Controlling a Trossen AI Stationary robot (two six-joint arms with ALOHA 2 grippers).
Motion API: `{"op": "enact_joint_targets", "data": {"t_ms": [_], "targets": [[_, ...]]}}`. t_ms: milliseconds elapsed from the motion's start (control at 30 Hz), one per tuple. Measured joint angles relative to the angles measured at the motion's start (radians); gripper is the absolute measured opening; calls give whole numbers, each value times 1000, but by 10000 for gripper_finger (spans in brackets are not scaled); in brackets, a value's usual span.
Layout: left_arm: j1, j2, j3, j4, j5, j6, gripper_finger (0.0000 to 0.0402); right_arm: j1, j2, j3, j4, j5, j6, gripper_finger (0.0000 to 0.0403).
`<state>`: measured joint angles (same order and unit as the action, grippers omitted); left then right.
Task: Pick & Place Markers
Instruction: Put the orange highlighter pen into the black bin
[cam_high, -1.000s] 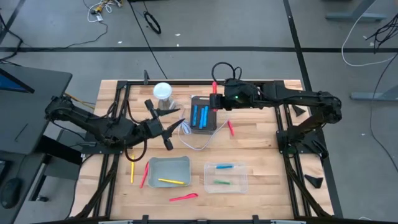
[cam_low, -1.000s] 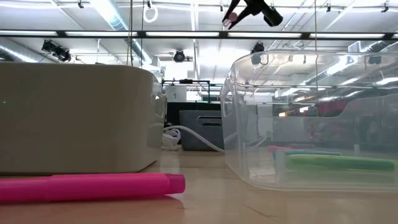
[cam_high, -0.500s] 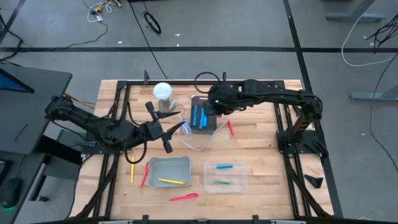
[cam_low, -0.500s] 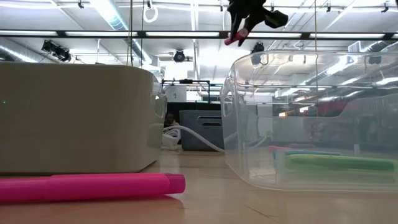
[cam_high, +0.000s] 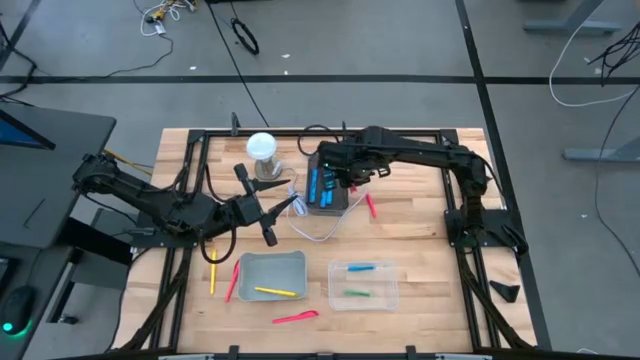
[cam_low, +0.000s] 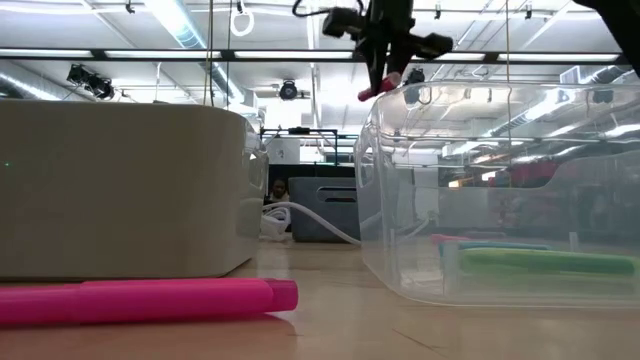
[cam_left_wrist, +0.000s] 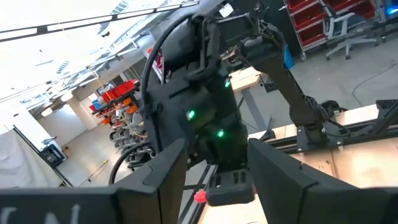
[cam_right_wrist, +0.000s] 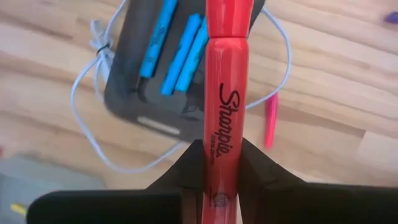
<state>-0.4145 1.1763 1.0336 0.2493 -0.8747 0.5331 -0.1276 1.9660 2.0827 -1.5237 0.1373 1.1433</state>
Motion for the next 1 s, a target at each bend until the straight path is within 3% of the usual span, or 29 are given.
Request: {"op": "enact_joint_targets", "data": {"t_ms": [333,600,1000], "targets": [[0,0,0,0,-23,-32,179,-76,5,-135,181,-35,22,51],[1,0,0,0,-23,-33,179,-88,5,-328,432,-52,70,51],[2,1,0,0,-23,-33,178,-96,14,-552,659,-60,139,51]]}}
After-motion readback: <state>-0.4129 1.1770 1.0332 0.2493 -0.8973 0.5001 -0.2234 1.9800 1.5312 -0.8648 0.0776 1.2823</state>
